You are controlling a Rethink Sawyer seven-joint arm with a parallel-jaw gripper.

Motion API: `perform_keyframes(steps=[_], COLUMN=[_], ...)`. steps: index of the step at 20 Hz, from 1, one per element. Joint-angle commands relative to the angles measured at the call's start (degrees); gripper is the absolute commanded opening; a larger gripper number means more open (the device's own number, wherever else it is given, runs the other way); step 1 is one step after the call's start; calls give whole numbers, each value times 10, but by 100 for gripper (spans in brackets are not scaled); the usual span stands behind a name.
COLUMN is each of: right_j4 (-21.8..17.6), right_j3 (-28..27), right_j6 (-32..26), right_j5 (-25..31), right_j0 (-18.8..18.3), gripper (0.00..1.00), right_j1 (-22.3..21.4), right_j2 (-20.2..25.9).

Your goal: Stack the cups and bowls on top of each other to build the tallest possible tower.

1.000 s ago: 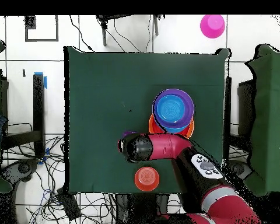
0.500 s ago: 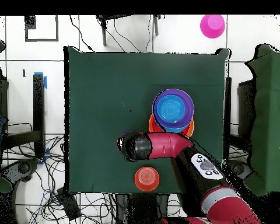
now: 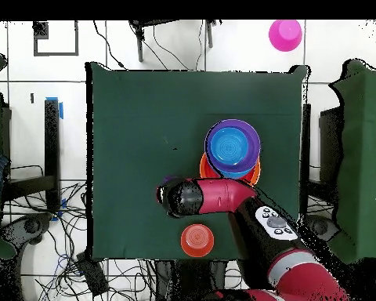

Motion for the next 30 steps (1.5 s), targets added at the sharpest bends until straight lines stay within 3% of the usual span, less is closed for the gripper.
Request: perform_keyframes(steps=[1,20,30], right_j4=[-14,-19,-35], right_j3=[-37,-82,-97], right_j6=[67,72,57], right_j5=[-64,-116,-140], right_j0=[18,32,40], gripper=[100,100,100], right_j1=[53,99,115], right_j2=[-8,-56,-51])
